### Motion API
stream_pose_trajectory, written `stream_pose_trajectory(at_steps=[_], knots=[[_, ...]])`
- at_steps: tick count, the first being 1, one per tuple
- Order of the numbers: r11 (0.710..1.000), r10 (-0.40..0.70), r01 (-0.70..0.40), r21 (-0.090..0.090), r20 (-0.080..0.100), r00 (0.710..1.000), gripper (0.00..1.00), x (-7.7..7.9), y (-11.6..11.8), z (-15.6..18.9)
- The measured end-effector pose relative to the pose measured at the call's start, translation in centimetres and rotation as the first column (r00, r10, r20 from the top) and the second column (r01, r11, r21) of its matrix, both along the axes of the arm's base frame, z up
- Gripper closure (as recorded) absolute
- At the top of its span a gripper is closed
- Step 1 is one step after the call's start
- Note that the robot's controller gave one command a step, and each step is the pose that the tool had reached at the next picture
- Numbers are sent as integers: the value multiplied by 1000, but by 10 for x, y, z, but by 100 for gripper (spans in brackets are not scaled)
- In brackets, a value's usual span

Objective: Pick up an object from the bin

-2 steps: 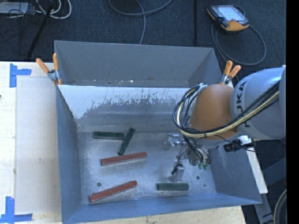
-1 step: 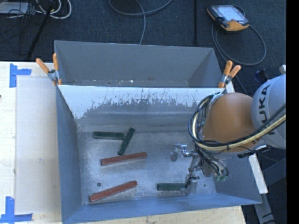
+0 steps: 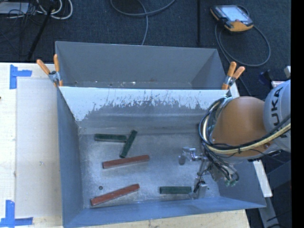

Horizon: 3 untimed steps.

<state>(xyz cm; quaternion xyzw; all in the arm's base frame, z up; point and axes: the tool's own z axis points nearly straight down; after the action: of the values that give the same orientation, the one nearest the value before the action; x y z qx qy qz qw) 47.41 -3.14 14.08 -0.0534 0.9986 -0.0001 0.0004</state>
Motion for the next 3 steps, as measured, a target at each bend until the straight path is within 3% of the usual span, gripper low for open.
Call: stream_pose_trajectory(at_steps=[1,2,3], knots=[[996,-91,91,0,-3,996,0,0,13,-28],[997,-72,72,0,-3,997,100,11,29,-72],[997,-72,72,0,-3,997,100,11,29,-72]])
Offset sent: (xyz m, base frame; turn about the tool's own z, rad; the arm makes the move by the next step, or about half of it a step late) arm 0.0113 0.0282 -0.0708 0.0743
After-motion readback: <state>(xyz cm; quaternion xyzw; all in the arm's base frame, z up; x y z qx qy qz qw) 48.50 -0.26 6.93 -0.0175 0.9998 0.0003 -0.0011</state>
